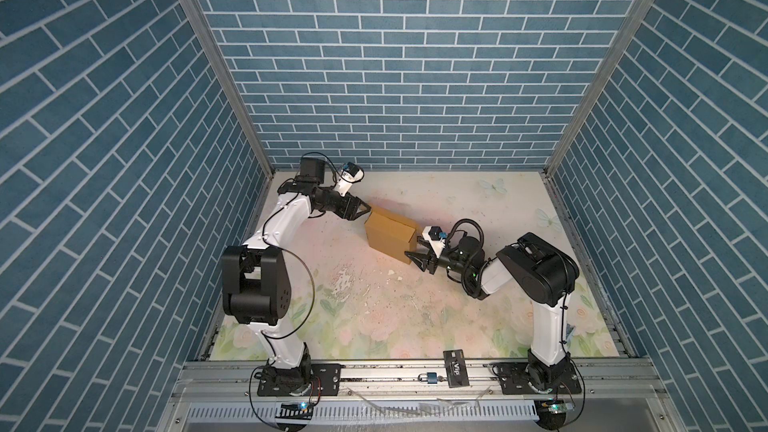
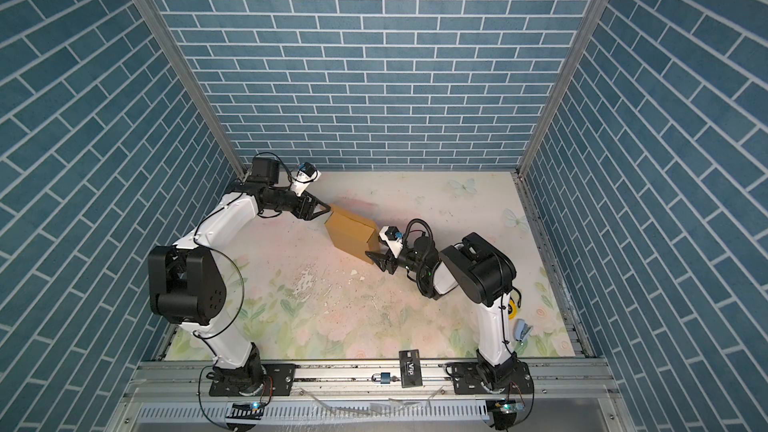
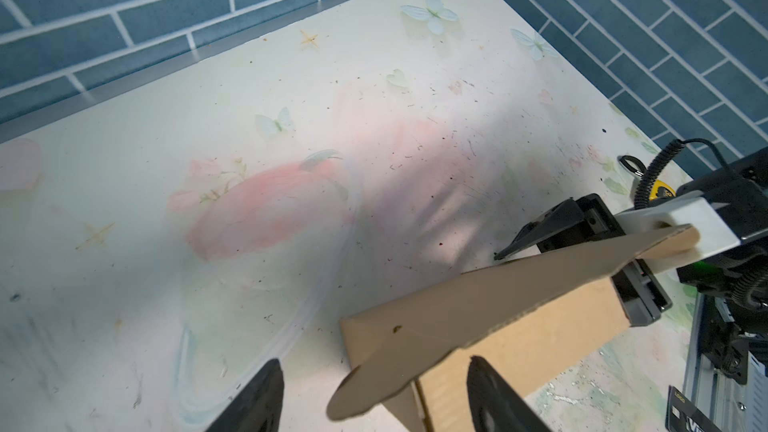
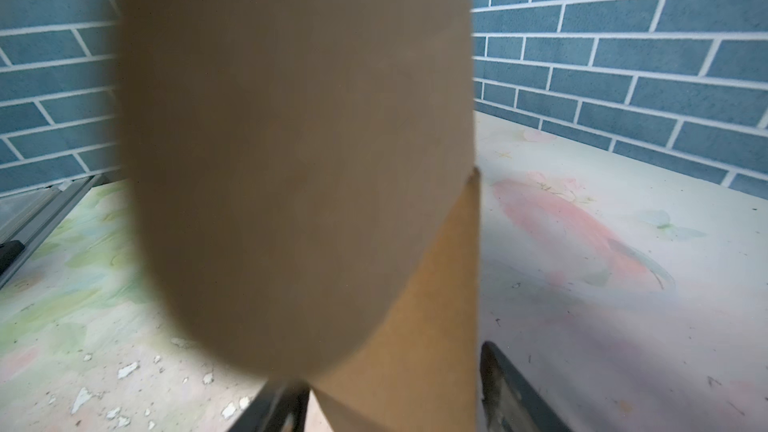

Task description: Fold the paper box

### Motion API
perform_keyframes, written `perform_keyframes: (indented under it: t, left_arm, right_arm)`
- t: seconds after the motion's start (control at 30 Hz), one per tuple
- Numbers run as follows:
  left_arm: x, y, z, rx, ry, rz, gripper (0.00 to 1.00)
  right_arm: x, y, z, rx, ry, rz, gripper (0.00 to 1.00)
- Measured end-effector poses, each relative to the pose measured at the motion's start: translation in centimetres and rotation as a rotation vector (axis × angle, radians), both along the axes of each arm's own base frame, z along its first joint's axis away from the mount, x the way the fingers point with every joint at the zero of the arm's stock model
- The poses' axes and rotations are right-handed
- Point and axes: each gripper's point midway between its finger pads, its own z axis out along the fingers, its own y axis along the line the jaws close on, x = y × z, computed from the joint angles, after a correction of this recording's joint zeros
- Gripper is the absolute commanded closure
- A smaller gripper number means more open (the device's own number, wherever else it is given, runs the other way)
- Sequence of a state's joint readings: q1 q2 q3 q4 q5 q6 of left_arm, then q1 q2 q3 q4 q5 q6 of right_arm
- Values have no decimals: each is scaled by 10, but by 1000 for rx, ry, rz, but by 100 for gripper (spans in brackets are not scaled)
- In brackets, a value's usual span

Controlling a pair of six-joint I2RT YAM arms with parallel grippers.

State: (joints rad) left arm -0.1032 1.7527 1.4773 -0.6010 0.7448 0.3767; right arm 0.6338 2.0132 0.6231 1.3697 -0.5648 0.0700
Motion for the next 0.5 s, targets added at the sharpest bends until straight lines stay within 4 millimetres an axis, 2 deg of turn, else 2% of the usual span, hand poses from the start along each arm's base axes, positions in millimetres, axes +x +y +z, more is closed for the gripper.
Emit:
perform_keyframes:
  t: [0.13,0.27,0.5]
  left_arm:
    - [-2,0,-3,23,9,5,29]
    - [0,3,-5,43,8,21,29]
    - [-2,7,-8,61,11,32,35]
  right_arm:
    - [-8,-7,-9,-22,21,-3,25]
    - [-17,-17,-10,-37,21,-16,23]
    - [-24,-38,15,-26,-7,-53,27]
